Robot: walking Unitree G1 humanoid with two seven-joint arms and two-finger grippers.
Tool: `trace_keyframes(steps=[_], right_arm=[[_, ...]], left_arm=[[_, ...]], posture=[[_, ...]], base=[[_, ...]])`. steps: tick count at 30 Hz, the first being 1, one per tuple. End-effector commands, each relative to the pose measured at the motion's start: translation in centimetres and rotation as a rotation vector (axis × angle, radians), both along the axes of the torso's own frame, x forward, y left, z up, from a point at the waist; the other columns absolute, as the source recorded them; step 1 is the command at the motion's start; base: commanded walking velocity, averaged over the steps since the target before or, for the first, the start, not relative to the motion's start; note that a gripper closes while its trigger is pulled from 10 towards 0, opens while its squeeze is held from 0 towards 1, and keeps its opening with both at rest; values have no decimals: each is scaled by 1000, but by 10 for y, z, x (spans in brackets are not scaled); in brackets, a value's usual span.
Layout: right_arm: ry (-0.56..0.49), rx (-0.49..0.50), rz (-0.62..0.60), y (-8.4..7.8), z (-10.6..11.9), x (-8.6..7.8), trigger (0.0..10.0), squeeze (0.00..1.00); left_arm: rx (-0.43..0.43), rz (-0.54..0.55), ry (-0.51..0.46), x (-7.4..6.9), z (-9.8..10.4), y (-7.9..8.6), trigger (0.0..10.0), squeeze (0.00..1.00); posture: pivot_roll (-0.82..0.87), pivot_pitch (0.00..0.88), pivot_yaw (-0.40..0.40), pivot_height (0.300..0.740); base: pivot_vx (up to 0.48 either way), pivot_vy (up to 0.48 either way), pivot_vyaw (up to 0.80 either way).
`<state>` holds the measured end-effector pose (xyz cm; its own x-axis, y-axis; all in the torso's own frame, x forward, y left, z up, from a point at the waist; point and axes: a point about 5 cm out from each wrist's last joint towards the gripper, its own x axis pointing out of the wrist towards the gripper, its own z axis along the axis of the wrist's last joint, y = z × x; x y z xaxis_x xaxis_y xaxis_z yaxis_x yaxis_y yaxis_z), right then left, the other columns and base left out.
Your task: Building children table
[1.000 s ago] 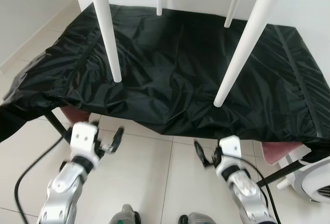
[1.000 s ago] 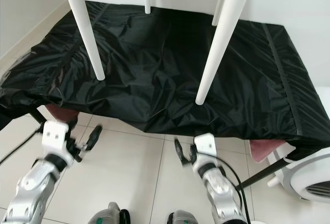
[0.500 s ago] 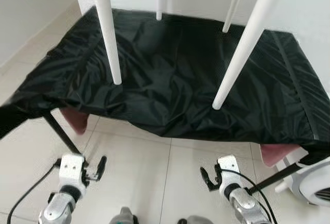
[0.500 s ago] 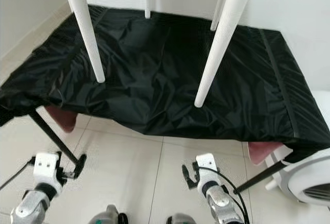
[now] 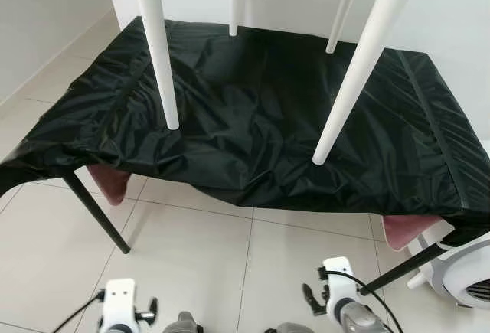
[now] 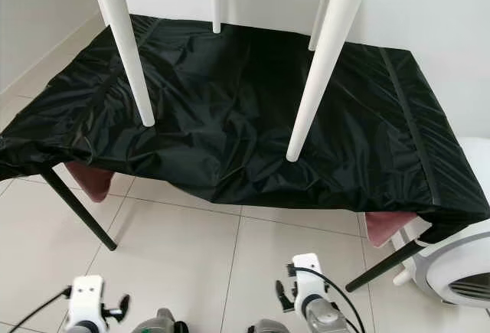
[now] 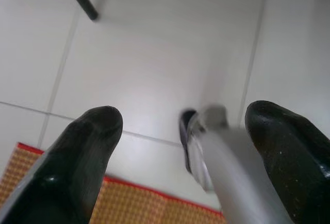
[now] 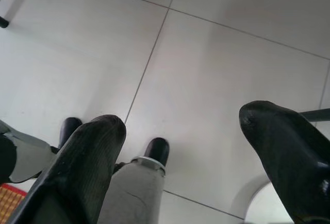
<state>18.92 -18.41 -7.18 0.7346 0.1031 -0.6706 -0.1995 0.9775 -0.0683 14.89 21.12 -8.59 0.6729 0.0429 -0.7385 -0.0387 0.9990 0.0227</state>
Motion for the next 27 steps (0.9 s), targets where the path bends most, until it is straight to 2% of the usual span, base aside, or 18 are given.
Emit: trace_keyframes(steps=[1, 3, 4, 6, 9, 13, 27], right_arm=[[28, -1, -7, -2, -2, -3, 10000, 0], [56, -5, 9, 1, -5, -5, 10000, 0], [56, -5, 9, 1, -5, -5, 10000, 0], [87, -15, 24, 1, -8, -9, 10000, 0], [98, -19, 29, 1, -8, -10, 10000, 0], [135, -3, -24, -1, -12, -16, 10000, 0], [165, -5, -29, 2, -15, -20, 10000, 0]], left_arm=[[4, -24, 37, -3, -3, -2, 10000, 0], [-3, -118, 66, 0, -6, -16, 10000, 0], [-3, -118, 66, 0, -6, -16, 10000, 0], [-2, -182, 75, 6, -6, -28, 10000, 0], [-1, -191, 78, 9, -5, -30, 10000, 0], [-4, -171, 76, 17, -3, -31, 10000, 0], [-19, -158, 92, 16, -5, -40, 10000, 0]], posture=[[36, 0, -27, 740], [35, 0, -24, 740], [35, 0, -24, 740], [42, 0, -22, 740], [42, 0, -22, 740], [51, 0, -21, 740], [64, 0, -20, 740]], base=[[0, 0, 0], [0, 0, 0], [0, 0, 0], [0, 0, 0], [0, 0, 0], [0, 0, 0], [0, 0, 0]])
